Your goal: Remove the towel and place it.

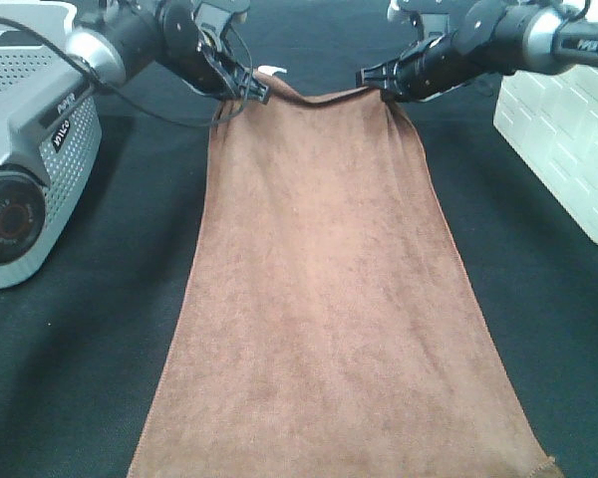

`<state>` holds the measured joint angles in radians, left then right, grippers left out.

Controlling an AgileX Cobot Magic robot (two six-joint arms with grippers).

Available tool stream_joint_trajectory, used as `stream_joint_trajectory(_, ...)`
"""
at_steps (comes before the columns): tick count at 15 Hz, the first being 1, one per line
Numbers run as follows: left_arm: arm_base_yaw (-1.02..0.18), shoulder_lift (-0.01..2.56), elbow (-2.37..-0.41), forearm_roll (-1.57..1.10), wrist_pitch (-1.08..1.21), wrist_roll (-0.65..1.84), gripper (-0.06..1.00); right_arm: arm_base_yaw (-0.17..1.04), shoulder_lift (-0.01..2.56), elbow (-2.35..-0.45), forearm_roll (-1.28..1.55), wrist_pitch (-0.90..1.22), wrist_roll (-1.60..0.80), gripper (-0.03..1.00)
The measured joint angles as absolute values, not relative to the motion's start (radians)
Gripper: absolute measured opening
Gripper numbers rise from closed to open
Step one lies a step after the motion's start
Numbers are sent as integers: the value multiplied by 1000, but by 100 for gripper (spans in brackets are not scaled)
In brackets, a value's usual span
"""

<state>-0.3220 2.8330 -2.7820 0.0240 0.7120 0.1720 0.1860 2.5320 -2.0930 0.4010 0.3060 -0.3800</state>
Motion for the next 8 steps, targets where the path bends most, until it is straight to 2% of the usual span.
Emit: stream_joint_trajectory(8, -322, 2931, -2780, 13, 557, 172, 1, 186, 2666, -2179, 432, 310, -382, 3)
